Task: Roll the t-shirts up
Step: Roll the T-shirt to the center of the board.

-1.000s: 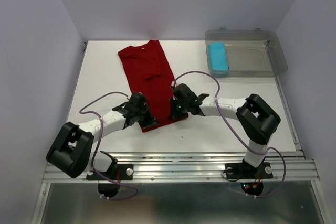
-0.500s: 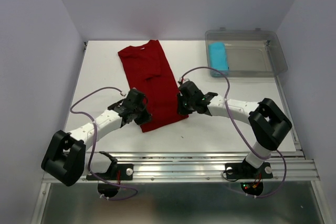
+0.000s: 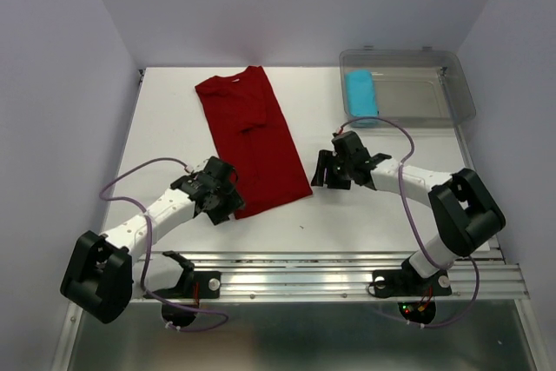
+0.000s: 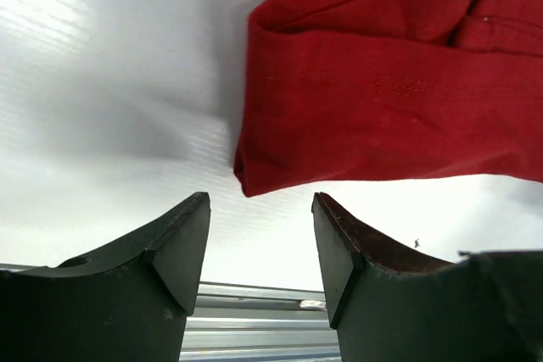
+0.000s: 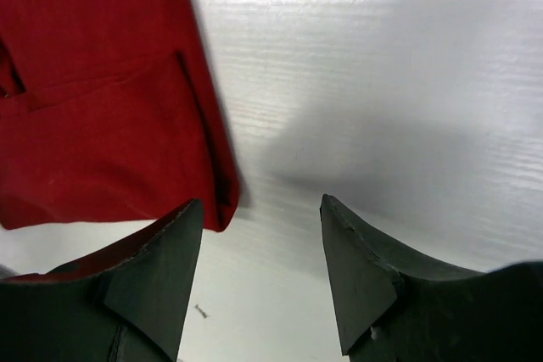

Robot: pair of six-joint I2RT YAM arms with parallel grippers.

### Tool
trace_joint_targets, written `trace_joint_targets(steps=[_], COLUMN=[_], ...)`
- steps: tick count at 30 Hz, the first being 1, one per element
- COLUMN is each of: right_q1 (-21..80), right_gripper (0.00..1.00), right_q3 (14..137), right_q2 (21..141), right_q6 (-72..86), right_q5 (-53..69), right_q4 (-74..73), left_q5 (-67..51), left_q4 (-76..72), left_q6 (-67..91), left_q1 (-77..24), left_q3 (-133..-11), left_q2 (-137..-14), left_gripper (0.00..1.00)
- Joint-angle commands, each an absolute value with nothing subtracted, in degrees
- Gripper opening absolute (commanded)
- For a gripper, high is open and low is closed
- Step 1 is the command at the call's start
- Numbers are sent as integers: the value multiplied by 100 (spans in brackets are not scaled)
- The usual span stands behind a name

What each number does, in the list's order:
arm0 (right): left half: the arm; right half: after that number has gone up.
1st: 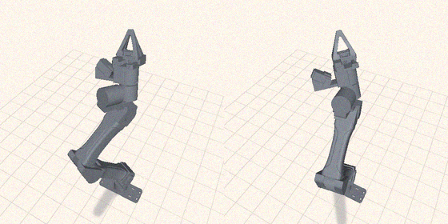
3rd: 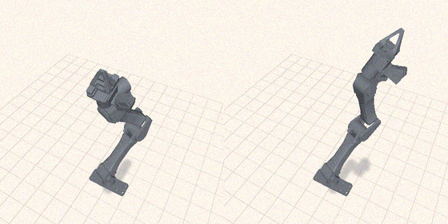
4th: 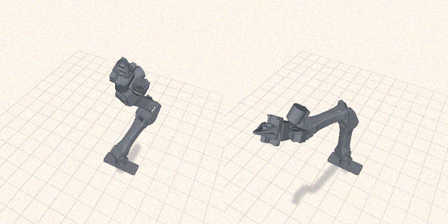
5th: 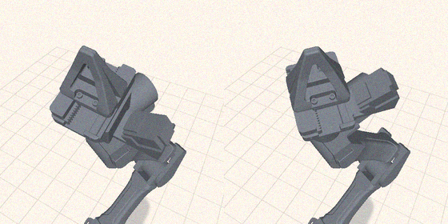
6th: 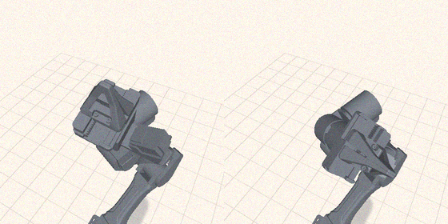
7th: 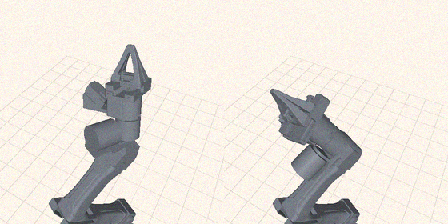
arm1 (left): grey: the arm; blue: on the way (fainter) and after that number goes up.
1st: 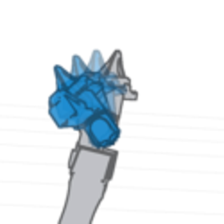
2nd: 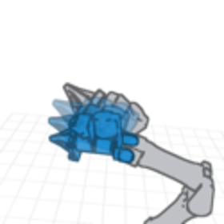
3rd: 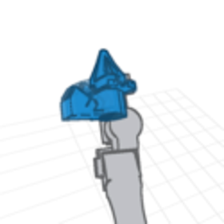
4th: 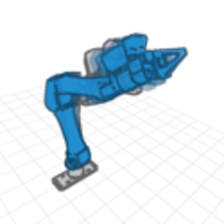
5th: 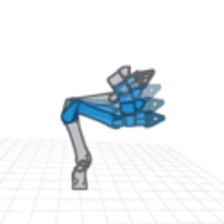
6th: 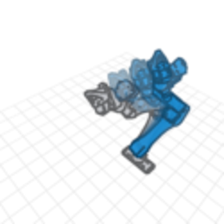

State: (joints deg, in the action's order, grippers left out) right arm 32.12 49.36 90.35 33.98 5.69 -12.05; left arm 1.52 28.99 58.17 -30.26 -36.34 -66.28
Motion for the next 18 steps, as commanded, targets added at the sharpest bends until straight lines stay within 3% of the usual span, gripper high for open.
trace_joint_targets(steps=[1, 12, 18], right_q1=[3182, 3182, 3182], right_gripper=[63, 61, 50], right_q3=[4606, 3973, 3841], right_q2=[8745, 8806, 8938], right_q6=[4024, 4693, 4834], right_q5=[1282, 1433, 1538], right_q4=[-528, 369, 615], left_q5=[474, 176, 264], left_q4=[3340, 2426, 2285], left_q6=[6353, 6829, 6820], left_q1=[-3015, -3032, -3023], left_q3=[-3367, -2707, -2760], left_q2=[-6154, -6144, -6416], left_gripper=[63, 53, 44])
